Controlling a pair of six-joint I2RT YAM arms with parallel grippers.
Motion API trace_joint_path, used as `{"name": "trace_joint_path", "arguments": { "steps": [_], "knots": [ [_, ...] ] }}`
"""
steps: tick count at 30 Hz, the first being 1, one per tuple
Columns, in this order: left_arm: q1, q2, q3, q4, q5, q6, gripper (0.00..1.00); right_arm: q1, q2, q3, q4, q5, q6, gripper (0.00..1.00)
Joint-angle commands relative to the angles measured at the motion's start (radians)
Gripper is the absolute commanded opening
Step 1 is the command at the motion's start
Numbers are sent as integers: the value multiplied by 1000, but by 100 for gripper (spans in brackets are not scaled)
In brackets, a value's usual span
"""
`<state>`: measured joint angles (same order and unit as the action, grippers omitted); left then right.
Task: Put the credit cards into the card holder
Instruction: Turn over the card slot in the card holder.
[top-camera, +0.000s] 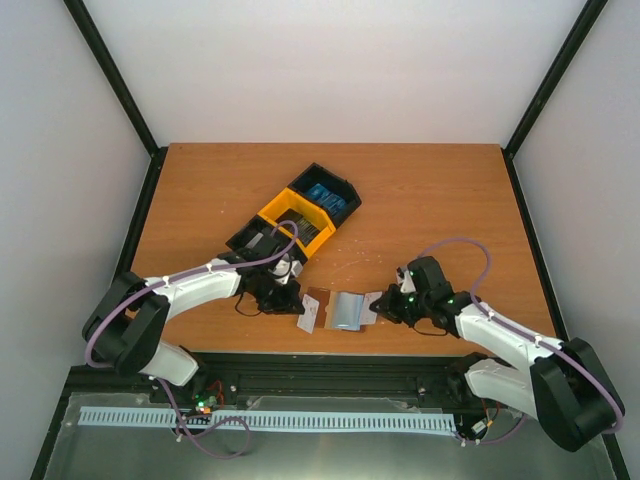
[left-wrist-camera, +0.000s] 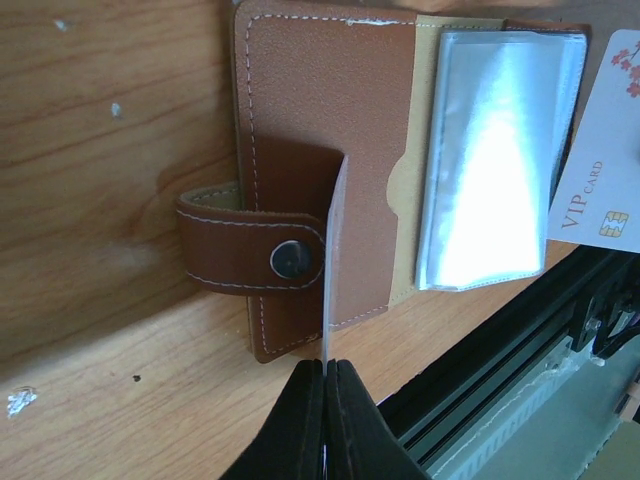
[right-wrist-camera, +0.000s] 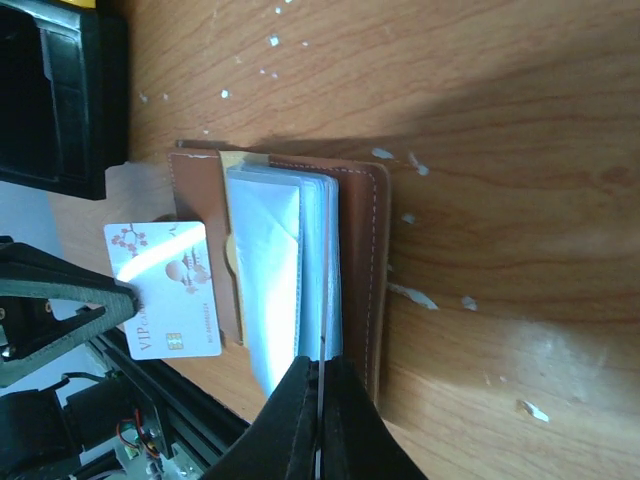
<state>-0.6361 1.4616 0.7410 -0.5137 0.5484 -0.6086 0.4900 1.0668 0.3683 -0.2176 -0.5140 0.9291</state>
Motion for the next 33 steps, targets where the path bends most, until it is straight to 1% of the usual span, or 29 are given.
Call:
{"name": "trace_joint_path", "arguments": {
  "steps": [1,5,13,19,22,28,33],
  "knots": [
    [-11,17,8,4,-31,27,1,16,17,-2,94,-17,12,3],
    [-11,16,9,1,-32,26,1,27,3,0,113,-9,21,3],
    [-11,17,9,3,-29,14,1,39,66,-2,168,-33,21,3],
    [-11,13,8,4,-34,-1,1,58,139,-7,334,-94,69,3],
    [-11,10,8,3,-35,-7,1,88,193,-1,419,-113,88,3],
    [-11,-12,17,-5,-54,-21,1,148,320,47,504,-115,94,3],
    [-11,-70,41,-36,-98,-35,1,174,388,84,557,-124,88,3]
  ]
}}
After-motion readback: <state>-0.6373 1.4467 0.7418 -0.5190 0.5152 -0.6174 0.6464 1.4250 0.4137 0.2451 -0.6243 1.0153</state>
